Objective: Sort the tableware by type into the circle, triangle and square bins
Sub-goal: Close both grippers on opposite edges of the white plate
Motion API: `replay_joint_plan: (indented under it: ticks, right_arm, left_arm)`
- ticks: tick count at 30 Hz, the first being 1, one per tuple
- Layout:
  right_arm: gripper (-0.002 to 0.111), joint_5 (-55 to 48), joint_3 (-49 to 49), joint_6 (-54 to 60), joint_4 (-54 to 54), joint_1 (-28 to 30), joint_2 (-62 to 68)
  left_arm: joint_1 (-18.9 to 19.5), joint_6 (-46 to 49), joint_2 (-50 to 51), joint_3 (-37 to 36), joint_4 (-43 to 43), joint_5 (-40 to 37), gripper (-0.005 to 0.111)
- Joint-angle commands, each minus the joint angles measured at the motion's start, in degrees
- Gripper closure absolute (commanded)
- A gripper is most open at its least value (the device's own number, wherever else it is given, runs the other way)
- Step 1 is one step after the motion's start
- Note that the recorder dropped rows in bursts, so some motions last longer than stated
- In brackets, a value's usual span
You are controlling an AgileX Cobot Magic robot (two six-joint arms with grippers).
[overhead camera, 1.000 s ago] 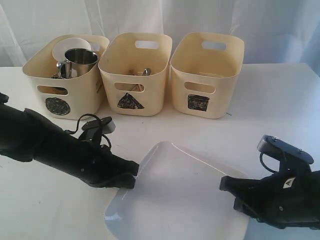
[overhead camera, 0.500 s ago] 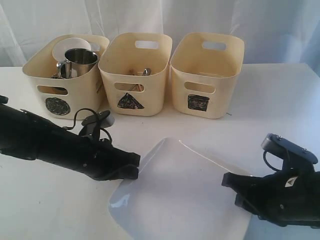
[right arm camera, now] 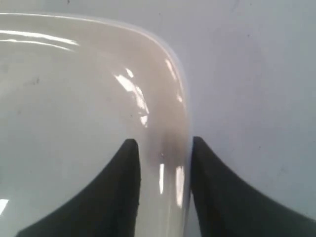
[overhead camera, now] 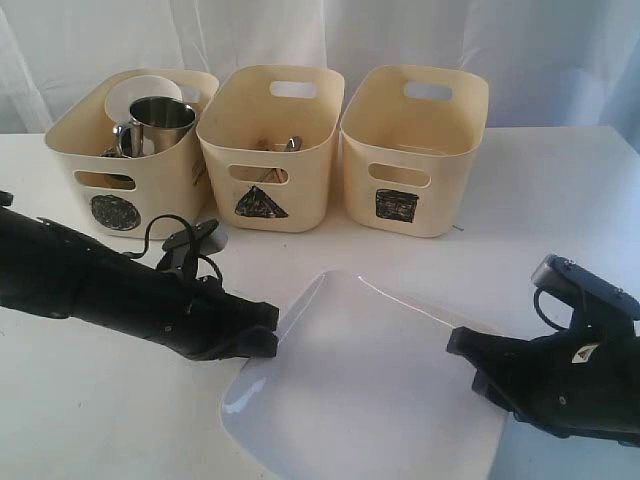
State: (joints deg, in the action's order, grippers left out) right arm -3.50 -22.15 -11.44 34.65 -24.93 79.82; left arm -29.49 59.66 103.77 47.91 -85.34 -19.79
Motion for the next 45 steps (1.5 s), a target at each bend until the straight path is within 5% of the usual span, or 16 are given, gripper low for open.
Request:
replay_joint_plan:
  ticks: [1,3,35,45]
  right_arm:
    - [0.095,0.28,-0.63,0.31,0.7,-0.8,-0.22]
    - [0.108,0.28,-0.63,0.31,0.7,-0.8,-0.22]
    - [0.108,-0.92,-2.64,5.18,-0.39,-0.8,-6.16]
    - [0.108,-1.78,-5.07,6.35,-0.12,-0.8,-7.62]
  left_arm:
    - [-1.75,-0.36,-0.46,0.21,-2.48,-11.25,0.107]
    - [-1.75,-0.36,-0.46,0.21,-2.48,-11.25,0.107]
    - [-1.75,2.1,-0.46,0.21,-0.67,-12.89,0.107]
    - [-1.75,9.97,-0.46,1.92,-9.72,-18.59,0.107]
